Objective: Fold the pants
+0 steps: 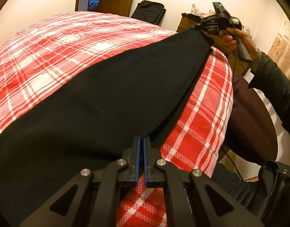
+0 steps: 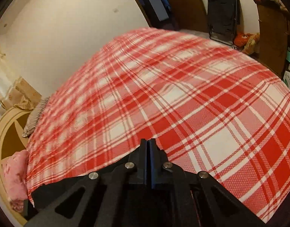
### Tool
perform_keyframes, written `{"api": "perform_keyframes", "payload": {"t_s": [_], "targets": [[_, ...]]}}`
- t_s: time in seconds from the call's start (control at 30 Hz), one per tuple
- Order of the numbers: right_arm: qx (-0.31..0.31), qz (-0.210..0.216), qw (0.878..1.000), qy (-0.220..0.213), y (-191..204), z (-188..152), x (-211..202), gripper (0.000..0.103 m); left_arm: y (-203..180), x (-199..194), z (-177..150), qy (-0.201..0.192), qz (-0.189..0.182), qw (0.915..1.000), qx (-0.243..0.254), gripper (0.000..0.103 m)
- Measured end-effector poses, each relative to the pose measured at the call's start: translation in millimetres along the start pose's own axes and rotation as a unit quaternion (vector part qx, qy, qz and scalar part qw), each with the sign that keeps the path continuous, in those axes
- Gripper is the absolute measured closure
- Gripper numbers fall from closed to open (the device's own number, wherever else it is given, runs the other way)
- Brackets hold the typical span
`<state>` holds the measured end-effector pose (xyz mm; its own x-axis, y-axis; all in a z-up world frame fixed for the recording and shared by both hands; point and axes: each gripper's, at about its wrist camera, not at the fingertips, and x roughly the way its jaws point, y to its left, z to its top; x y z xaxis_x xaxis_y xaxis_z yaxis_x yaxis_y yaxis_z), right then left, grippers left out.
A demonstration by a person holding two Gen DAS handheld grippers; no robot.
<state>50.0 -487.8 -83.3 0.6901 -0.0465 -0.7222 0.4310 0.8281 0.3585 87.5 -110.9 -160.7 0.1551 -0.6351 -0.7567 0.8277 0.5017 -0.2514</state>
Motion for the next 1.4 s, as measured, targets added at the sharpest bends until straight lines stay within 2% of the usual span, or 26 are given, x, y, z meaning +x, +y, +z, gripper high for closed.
{"api": "perform_keyframes", "payload": {"t_s": [0.13,0.2,0.27,0.37,0.4,0.47,0.53,0.57,0.7,0.77,0.83,0.87,0.9,0.93,0.97,1.03,1.07,1.13,1.2,1.3,1.37,1.4], "targets": [[0.012,-0.026,0.999,0.036,-20.8,-7.3,22.1,0.100,-1.1,-0.3,-0.2,-0.002,0.003,1.0000,0.000,0.099],[0.024,-0.030,0.999,0.028,-31.2,-12.1,20.1,0.100,-1.7,-0.7,-0.3,-0.004,0.004,1.0000,0.000,0.099],[0.025,-0.053,0.998,0.013,-34.0,-15.6,8.5,0.099,-2.3,-0.8,-0.4,-0.005,0.005,1.0000,0.002,0.099],[0.023,-0.056,0.998,-0.031,-30.6,-25.4,-26.7,0.099,-2.0,-1.3,0.5,-0.008,0.003,1.0000,-0.001,0.099],[0.008,-0.044,0.998,-0.055,-22.4,-32.8,-44.5,0.099,-1.9,-1.8,0.7,-0.010,0.003,0.9999,-0.002,0.099],[-0.023,-0.017,0.997,-0.065,-6.1,-45.8,-61.3,0.099,-1.6,-1.6,0.5,-0.011,0.002,0.9999,-0.004,0.099],[-0.053,0.007,0.997,-0.055,8.6,-60.5,-65.6,0.099,-2.5,-0.5,-0.2,-0.010,0.003,0.9999,-0.003,0.099],[-0.071,0.006,0.997,-0.031,17.0,-68.9,-59.3,0.099,-3.4,-0.3,-0.7,-0.010,0.005,0.9999,-0.002,0.099],[-0.070,-0.059,0.995,0.029,15.3,-84.9,-27.4,0.099,-6.8,-11.6,-2.3,-0.016,0.001,0.9999,-0.002,0.099],[-0.056,-0.053,0.997,0.021,13.2,-87.7,-30.7,0.099,-7.1,-26.5,-7.2,-0.026,0.003,0.9997,-0.002,0.099],[-0.066,-0.045,0.997,0.017,25.3,-91.0,-36.8,0.097,-2.7,-45.1,-14.5,-0.040,0.015,0.9991,-0.005,0.093],[-0.087,-0.031,0.996,0.014,41.1,-95.9,-40.1,0.082,0.6,-53.4,-18.8,-0.045,0.022,0.9987,-0.008,0.087],[-0.105,-0.022,0.994,0.016,53.7,-101.0,-40.2,0.052,5.7,-61.9,-24.0,-0.052,0.033,0.9980,-0.013,0.077],[-0.123,-0.011,0.992,0.020,67.8,-105.9,-39.0,0.041,10.2,-68.3,-29.6,-0.056,0.050,0.9971,-0.016,0.070],[-0.144,0.004,0.989,0.019,84.6,-112.9,-39.1,0.038,13.4,-70.4,-32.4,-0.057,0.063,0.9962,-0.018,0.062],[-0.205,0.030,0.978,0.024,128.6,-130.2,-32.6,0.038,19.9,-74.4,-41.9,-0.054,0.086,0.9946,-0.021,0.061],[-0.254,0.038,0.966,0.040,157.7,-145.7,-24.9,0.038,23.1,-74.7,-45.3,-0.052,0.087,0.9944,-0.028,0.061],[-0.312,0.051,0.947,0.060,190.2,-168.4,-16.1,0.040,25.4,-73.0,-51.0,-0.048,0.087,0.9944,-0.034,0.061],[-0.383,0.068,0.916,0.094,226.3,-200.8,0.2,0.045,19.5,-68.1,-54.1,-0.044,0.098,0.9941,-0.015,0.061],[-0.452,0.056,0.883,0.114,253.3,-236.8,19.5,0.045,15.2,-56.1,-57.8,-0.033,0.131,0.9908,0.012,0.061],[-0.478,0.038,0.870,0.116,259.5,-249.4,29.5,0.045,18.8,-50.0,-58.3,-0.023,0.141,0.9897,0.011,0.061],[-0.483,0.032,0.867,0.117,259.6,-251.5,32.5,0.045,19.7,-50.0,-59.7,-0.025,0.140,0.9898,0.016,0.061]]}}
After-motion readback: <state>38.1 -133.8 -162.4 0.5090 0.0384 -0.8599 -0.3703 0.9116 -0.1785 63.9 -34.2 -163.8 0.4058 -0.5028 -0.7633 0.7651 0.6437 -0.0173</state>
